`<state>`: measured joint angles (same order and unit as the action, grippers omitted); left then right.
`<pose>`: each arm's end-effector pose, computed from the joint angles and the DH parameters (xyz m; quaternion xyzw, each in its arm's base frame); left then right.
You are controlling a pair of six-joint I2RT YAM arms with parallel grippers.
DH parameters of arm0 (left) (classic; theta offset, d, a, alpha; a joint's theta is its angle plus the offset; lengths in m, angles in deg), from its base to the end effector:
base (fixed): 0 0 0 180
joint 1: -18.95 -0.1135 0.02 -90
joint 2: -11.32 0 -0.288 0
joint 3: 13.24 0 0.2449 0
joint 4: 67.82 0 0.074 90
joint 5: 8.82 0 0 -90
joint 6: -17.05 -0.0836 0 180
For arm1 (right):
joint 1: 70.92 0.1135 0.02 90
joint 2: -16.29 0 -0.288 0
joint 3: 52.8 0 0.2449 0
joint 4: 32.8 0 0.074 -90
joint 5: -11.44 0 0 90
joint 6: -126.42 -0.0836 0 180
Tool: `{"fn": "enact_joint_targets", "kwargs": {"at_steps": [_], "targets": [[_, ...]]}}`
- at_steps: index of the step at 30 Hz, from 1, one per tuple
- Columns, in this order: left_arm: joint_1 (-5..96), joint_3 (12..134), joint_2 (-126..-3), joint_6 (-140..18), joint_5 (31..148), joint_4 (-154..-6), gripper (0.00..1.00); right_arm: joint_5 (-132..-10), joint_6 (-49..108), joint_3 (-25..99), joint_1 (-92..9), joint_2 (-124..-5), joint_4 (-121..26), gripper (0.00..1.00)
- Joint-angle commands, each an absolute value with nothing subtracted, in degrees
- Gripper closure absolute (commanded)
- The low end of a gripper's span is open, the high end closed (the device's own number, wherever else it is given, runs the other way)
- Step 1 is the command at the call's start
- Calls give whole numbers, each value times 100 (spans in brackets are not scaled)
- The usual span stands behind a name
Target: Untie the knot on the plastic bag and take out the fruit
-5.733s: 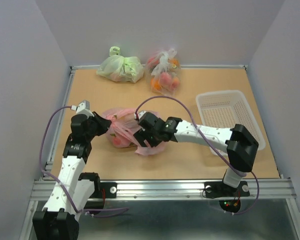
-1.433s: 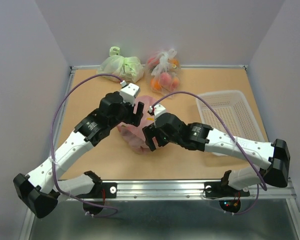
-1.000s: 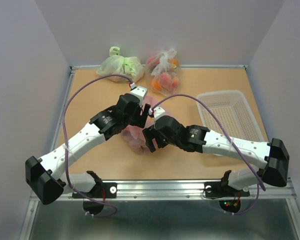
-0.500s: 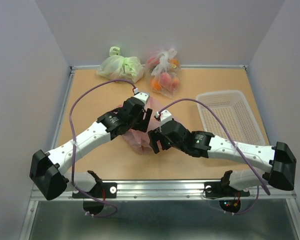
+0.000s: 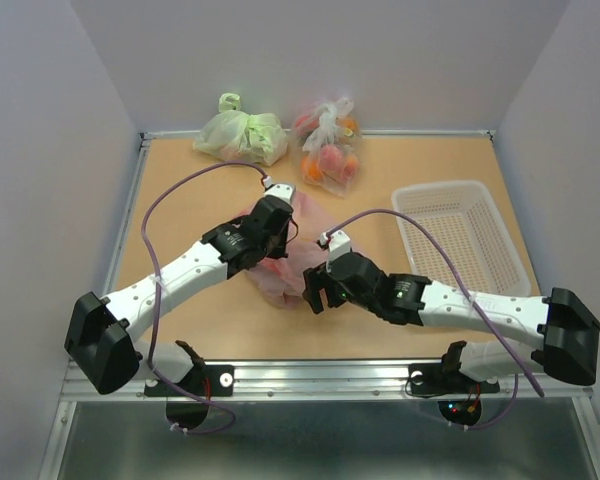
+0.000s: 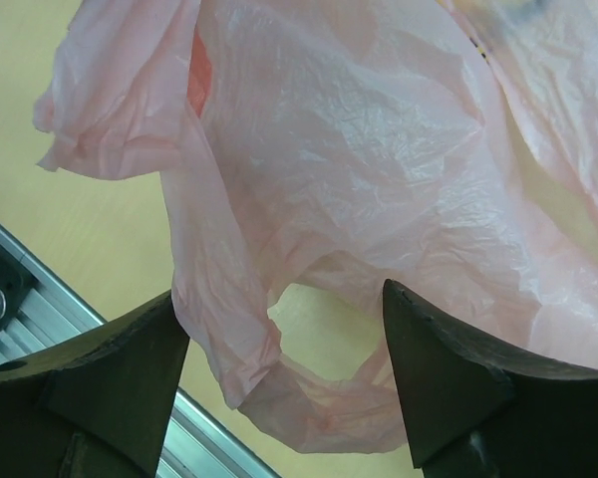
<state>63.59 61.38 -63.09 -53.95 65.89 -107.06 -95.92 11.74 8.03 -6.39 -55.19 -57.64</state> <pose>0.2344 -0.2005 0.2944 0.1427 0.8851 -0.1228 0.4257 0.1491 0.2551 0.2520 -0.2345 0.8497 0.2224 0.4165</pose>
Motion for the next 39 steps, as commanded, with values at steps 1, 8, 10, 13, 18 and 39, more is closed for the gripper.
{"fn": "enact_joint_targets", "kwargs": {"at_steps": [1,8,10,13,18,39], "targets": [[6377,6097,-6243,-5265,6510,-10266,100,-9517,1015,542,-623,-5472,-5262,24],[5738,6895,-6031,-5598,6228,-10081,100,-9210,462,-310,-623,-5402,-5024,45],[5482,7247,-5970,-5713,6280,-10020,100,-9008,391,-512,-623,-5358,-5015,51],[5208,7722,-6022,-5959,6552,-9993,100,-8551,521,-575,-623,-5210,-5033,53],[5208,7899,-6084,-6144,7404,-10063,100,-8242,794,293,-615,-4770,-5594,40],[5208,8049,-5812,-5713,7960,-10397,100,-9824,2263,2687,-1009,-6993,-4876,38]]}}
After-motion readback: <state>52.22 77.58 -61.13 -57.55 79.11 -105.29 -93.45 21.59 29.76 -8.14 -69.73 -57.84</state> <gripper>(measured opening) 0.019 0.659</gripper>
